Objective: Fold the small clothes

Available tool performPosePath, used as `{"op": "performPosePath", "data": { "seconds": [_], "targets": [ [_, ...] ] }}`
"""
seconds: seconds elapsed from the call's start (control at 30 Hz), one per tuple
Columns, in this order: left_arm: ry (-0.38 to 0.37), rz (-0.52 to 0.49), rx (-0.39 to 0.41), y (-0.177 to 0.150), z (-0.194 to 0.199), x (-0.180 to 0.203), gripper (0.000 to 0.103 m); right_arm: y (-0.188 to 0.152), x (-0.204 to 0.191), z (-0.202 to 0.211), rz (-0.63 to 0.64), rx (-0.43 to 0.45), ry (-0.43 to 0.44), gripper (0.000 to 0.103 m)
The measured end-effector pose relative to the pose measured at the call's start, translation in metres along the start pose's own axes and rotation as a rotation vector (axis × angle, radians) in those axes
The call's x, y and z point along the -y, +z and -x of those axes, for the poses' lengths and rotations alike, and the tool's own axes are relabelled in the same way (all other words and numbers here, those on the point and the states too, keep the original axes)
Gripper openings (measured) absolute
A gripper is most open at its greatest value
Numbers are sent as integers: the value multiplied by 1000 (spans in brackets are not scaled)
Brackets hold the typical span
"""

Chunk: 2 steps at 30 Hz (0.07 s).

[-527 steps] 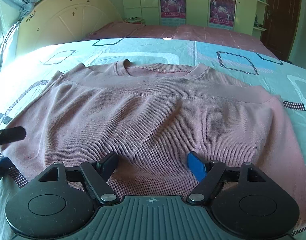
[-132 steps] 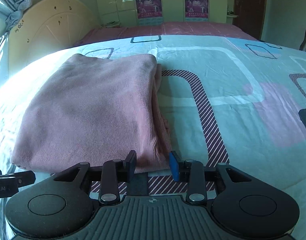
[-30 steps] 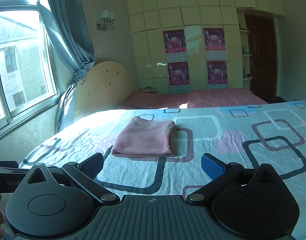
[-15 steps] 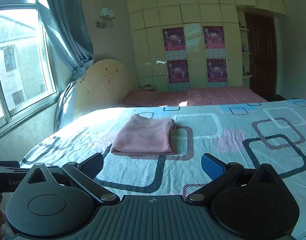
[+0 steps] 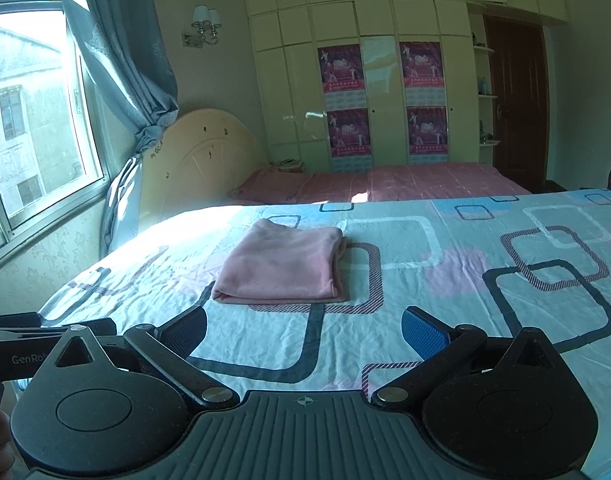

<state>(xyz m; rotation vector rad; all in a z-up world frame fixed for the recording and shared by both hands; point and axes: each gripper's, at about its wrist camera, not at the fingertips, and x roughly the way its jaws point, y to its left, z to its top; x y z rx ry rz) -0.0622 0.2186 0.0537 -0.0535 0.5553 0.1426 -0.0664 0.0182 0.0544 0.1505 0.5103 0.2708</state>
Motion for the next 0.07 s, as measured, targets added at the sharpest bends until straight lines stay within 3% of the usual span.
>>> {"op": "performPosePath", "data": {
  "seconds": [0.07],
  "targets": [
    [-64,14,-11,1,-15,-3,103,-2,5,-7,-5,-15,-17,102]
  ]
}}
